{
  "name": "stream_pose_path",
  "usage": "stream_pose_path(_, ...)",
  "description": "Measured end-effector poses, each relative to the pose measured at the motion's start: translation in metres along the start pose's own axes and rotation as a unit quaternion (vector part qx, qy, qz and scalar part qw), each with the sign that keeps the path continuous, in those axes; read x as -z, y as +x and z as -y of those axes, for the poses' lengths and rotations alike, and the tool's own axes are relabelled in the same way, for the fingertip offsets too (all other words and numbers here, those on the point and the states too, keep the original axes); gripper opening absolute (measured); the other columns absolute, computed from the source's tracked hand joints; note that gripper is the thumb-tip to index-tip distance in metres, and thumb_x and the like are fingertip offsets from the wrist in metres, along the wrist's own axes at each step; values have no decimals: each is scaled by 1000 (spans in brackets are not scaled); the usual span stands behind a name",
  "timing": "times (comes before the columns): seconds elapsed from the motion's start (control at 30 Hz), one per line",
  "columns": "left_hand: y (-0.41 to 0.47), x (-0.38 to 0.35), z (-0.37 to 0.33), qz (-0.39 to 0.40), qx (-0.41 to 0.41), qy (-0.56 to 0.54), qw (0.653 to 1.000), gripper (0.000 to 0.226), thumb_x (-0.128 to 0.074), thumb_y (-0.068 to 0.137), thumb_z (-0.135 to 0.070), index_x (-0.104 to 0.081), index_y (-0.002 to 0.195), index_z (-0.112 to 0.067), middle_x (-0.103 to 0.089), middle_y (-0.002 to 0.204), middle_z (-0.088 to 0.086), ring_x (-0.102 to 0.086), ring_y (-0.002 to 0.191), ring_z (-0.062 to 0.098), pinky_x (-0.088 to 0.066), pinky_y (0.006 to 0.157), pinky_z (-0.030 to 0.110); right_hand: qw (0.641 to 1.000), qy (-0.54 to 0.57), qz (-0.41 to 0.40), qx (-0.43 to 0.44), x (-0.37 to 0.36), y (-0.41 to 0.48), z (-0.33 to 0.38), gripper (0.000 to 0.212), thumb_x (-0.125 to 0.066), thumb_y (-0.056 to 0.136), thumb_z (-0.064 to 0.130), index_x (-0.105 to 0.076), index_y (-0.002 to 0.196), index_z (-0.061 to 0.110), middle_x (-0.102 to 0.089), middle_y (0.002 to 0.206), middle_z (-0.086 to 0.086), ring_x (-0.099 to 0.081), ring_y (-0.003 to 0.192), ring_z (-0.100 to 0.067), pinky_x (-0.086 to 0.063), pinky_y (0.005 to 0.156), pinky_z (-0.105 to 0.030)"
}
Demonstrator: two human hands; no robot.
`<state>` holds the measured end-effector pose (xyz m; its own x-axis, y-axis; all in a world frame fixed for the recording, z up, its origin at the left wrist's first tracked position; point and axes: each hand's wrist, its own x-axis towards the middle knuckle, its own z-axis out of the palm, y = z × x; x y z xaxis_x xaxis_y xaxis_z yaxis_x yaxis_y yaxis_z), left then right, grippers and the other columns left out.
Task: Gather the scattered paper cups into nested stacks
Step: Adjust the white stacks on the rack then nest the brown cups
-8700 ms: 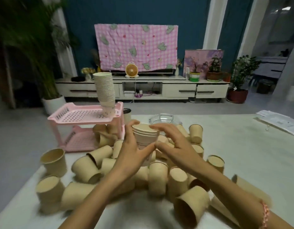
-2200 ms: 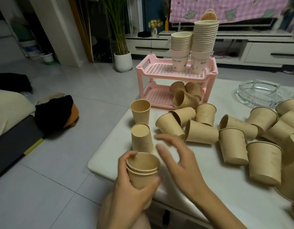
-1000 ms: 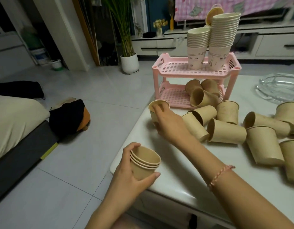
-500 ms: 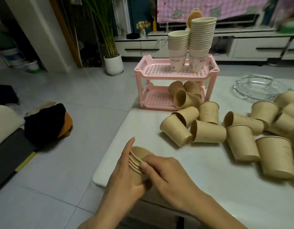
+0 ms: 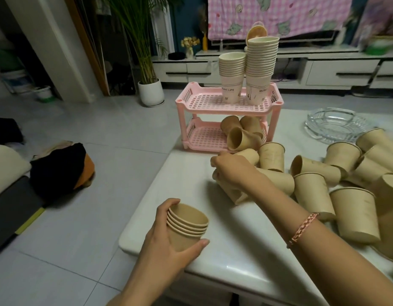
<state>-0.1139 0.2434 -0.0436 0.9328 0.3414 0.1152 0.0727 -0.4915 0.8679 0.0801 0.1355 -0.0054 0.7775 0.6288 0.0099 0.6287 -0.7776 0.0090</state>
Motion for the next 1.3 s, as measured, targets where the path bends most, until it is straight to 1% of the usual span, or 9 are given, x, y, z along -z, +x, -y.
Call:
stream_pose_path(0.13,2,-1,0,-15,-4,11,1000,72,-84,56,-35,-35,106,-52,-53,101,-19,-49,93,-15,-39,67,-1,969,183,-168,16,20,-24,-7,18,-57,86,19,-67,96,8,-68,97,-5,-61,91,-19,-40,68,-26)
stream_pose_path(0.3,8,-17,-14,-11,2,9,1000,82,-82,57,-41,-22,108,-62,-52,99,-26,-57,88,-1,-46,69,14,748,589,-304,-34,37,-93,19,10,-61,86,13,-63,75,13,-57,61,13,-52,50,-1,-40,46,-12)
stream_pose_path(0.47,6,-34,-25,22,7,46,999,115,-81,57,-45,13,119,-71,-47,93,-30,-61,94,14,-55,81,39,758,570,-315,-32,24,-124,25,12,-60,86,16,-61,75,13,-59,64,9,-57,65,-4,-44,55,-11)
stream_pose_path(0.63,3,-44,-29,22,13,-2,1000,113,-80,58,-45,9,125,-67,-54,99,-22,-60,89,3,-52,74,23,724,590,-350,-75,10,-126,21,15,-59,87,14,-60,72,16,-59,68,14,-56,64,0,-42,56,-10)
stream_pose_path(0.77,5,-51,-30,40,26,-14,999,98,-68,52,-55,0,121,-71,-63,100,-10,-64,86,6,-53,73,28,859,476,-187,-16,-6,-134,34,21,-52,85,34,-57,66,25,-56,60,9,-53,63,-7,-40,57,-20)
stream_pose_path(0.9,5,-54,-24,39,0,-20,999,78,-76,52,-48,-29,113,-61,-61,105,-13,-61,91,6,-53,79,30,864,461,-201,-11,0,-133,12,32,-42,90,38,-65,78,19,-57,74,5,-53,72,-8,-39,65,-23)
stream_pose_path(1.03,8,-56,-21,49,-8,-3,999,74,-79,59,-42,-30,112,-55,-53,102,-21,-57,92,4,-49,76,21,990,52,-86,-100,1,-116,-38,41,-40,92,20,-35,133,24,-56,107,-6,-57,91,-27,-38,64,-33)
stream_pose_path(1.13,10,-58,-22,49,-16,11,999,73,-79,60,-42,-29,111,-56,-53,101,-22,-57,91,3,-48,76,21,992,-71,-37,-99,-4,-108,-43,60,-35,90,4,-12,143,21,-57,108,-12,-60,89,-31,-32,59,-34)
stream_pose_path(1.3,12,-58,-22,48,-15,11,999,73,-79,60,-40,-30,111,-55,-54,97,-20,-58,89,6,-49,77,25,988,-139,-38,-45,-2,-89,-44,43,-35,92,3,-30,134,11,-58,114,-14,-60,96,-31,-33,61,-33)
